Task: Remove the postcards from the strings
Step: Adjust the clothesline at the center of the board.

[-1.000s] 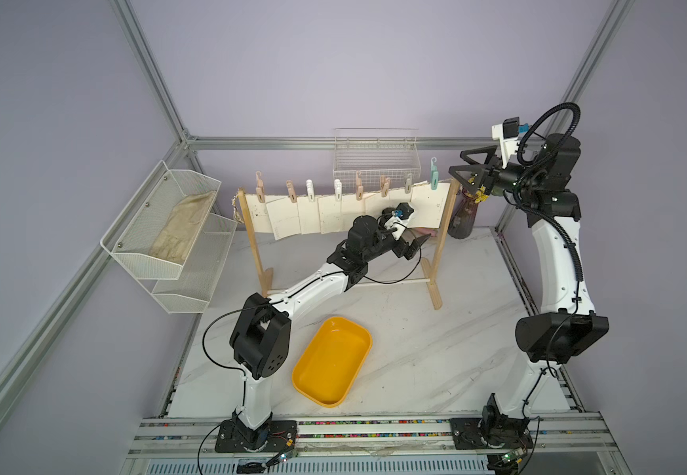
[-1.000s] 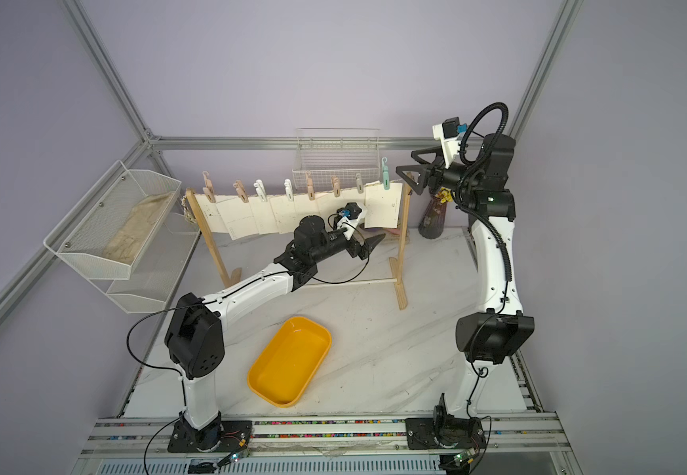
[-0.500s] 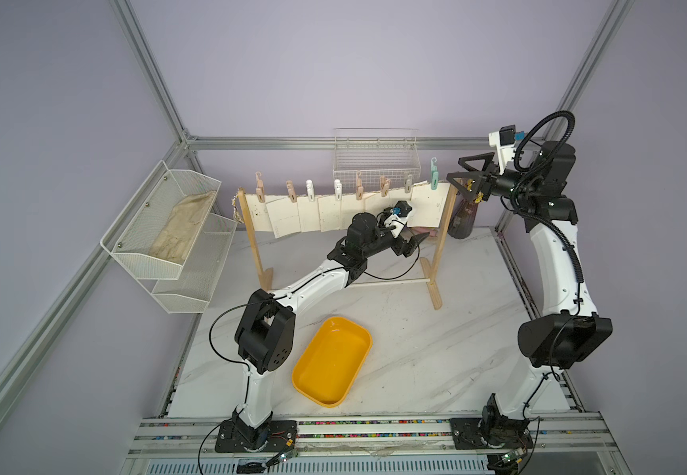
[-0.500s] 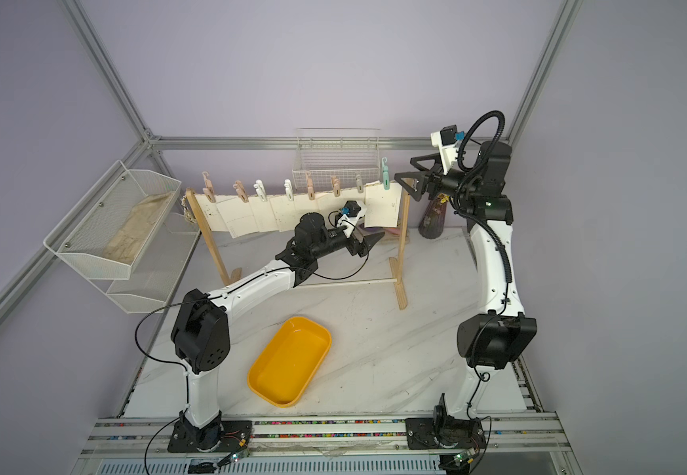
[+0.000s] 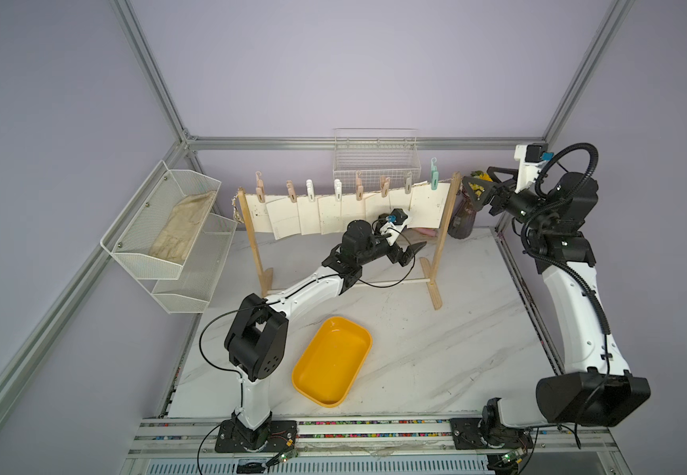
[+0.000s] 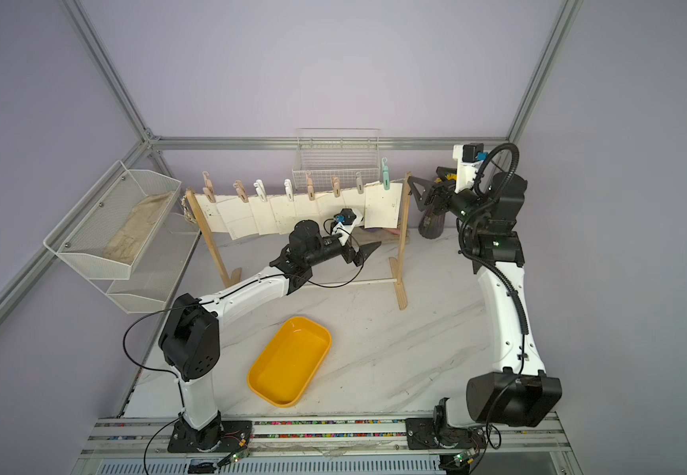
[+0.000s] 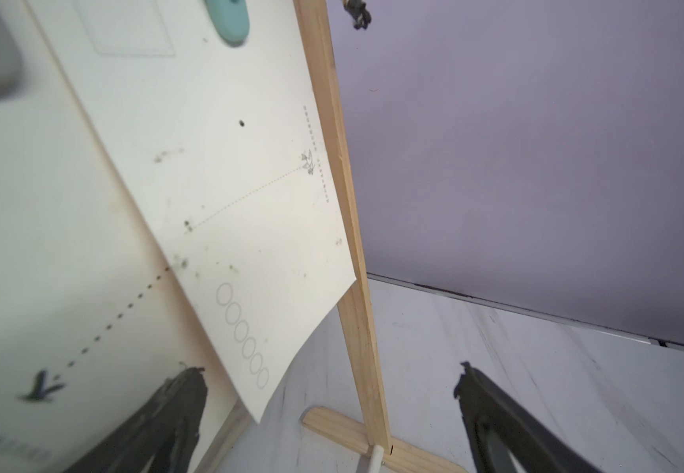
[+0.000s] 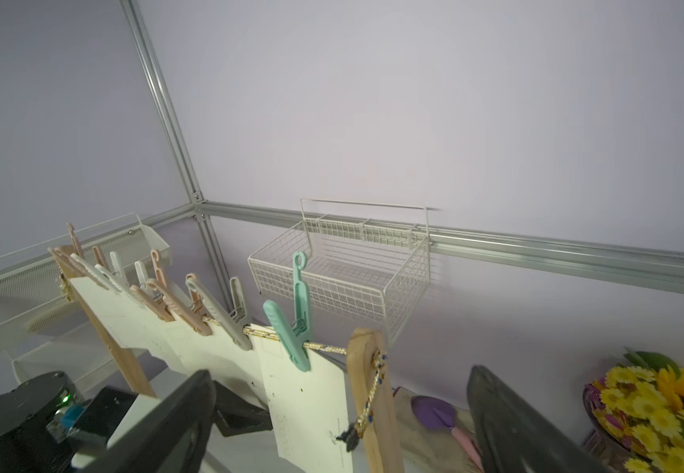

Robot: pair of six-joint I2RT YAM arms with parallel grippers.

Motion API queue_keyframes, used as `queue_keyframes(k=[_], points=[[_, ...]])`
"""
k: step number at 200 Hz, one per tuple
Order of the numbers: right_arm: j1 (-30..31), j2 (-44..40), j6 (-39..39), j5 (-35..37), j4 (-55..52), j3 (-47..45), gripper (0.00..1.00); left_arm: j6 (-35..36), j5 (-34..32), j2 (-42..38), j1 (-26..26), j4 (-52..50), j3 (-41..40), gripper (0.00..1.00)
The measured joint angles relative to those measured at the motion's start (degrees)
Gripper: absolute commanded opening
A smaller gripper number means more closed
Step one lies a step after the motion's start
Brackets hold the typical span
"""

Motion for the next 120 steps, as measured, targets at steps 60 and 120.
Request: queue_keyframes(k=[60,120], points=[[0.0,-13.3,8.3,16.5,-3.2,-20.5,0.94,3.4,-2.1,-17.5,-0.8,0.2,-16.7,1.0],[6.8,-10.9,9.6,22.1,-6.9,-30.6,0.88,4.9,-2.0,-32.9,-2.0,-5.8,-25.2,1.0]])
